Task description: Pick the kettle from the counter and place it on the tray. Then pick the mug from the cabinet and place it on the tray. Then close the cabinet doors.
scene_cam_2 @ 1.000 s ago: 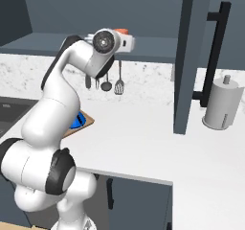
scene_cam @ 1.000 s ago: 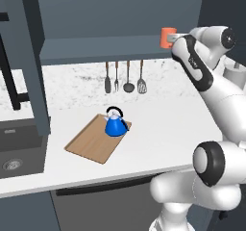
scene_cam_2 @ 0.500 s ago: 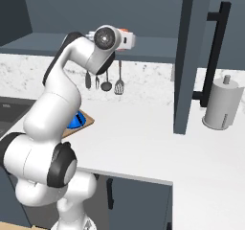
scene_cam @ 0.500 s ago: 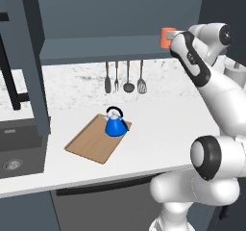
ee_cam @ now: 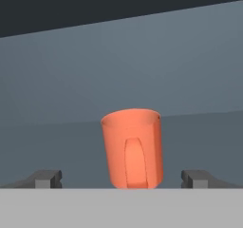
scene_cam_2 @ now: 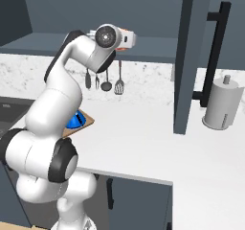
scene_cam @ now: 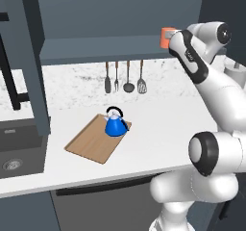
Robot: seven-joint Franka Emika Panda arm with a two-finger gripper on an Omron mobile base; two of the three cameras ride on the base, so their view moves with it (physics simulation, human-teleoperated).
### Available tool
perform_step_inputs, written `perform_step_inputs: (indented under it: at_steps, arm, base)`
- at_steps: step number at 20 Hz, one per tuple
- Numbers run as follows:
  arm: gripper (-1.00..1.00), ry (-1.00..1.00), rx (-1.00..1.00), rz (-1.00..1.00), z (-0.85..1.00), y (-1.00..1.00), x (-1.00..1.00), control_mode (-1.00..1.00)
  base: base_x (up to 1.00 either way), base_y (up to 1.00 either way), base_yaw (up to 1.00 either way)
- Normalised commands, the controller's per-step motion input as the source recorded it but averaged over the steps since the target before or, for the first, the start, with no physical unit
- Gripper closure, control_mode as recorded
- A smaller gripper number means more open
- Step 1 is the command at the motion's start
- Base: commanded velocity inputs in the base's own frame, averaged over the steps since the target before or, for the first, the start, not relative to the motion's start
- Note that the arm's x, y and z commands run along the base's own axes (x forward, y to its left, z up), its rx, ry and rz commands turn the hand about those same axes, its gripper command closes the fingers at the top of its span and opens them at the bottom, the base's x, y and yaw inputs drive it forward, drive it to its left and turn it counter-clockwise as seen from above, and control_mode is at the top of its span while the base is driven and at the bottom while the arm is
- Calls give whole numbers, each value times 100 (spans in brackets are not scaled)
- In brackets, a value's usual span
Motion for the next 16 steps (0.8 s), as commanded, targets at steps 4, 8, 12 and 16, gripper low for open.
perform_step_inputs:
  at_steps: [4, 8, 12, 16]
  arm:
    - [-100, 0, 0, 0, 0, 0, 8, -100]
    - [-100, 0, 0, 0, 0, 0, 11, -100]
    - [-100, 0, 0, 0, 0, 0, 12, -100]
    - [-100, 0, 0, 0, 0, 0, 13, -100]
  base:
    - [0, 0, 0]
    - [0, 0, 0]
    - [0, 0, 0]
    - [0, 0, 0]
